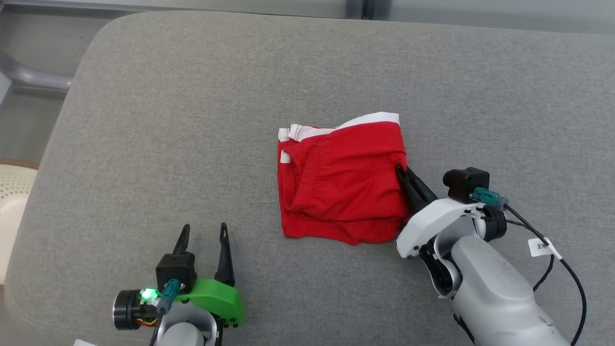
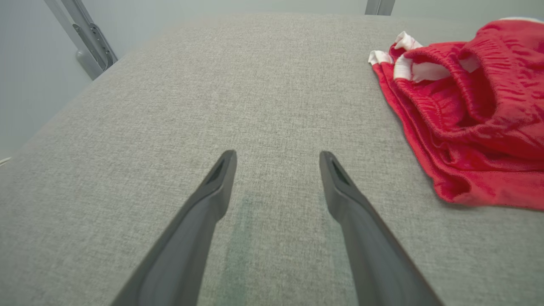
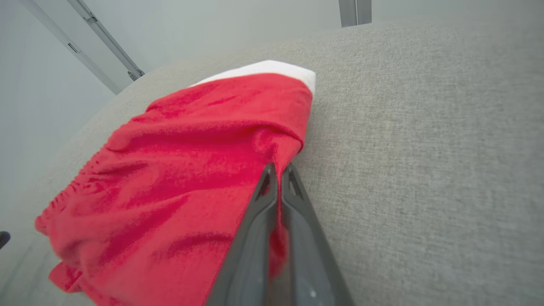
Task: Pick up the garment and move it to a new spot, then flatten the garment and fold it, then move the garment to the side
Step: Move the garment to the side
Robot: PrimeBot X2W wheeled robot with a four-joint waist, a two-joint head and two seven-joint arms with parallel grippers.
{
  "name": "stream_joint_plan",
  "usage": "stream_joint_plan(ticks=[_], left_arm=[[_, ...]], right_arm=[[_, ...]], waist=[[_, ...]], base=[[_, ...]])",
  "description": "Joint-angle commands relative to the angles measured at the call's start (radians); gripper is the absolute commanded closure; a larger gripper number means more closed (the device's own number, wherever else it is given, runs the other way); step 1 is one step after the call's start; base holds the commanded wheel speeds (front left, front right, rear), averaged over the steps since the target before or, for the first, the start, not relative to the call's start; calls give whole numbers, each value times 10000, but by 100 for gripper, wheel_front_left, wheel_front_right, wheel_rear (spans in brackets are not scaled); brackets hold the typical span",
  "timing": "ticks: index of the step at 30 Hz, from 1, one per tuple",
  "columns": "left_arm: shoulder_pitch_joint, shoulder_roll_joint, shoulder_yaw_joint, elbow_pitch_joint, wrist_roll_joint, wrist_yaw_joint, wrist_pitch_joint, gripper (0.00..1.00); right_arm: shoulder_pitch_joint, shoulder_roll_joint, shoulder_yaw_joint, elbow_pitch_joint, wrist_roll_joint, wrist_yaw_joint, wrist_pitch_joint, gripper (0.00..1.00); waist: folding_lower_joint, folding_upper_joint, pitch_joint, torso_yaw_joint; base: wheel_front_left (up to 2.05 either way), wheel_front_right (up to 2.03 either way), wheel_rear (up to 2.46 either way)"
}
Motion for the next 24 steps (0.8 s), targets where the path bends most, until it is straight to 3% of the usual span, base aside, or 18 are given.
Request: stream_joint_plan(ticks=[1,18,24], left_arm=[[71,44,65,27,95,-66,4,0],[-149,44,283,265,257,-451,5,0],[-265,45,48,375,178,-534,5,0]], right_arm=[[167,-44,-77,-94,44,-11,-2,100],[750,-32,-161,-773,150,-11,-13,100],[818,-24,-102,-803,106,-9,-13,100]], waist=[[0,0,-315,-713],[0,0,-790,-5758],[0,0,-785,-7055]], base=[[0,0,0],[0,0,0],[0,0,0]])
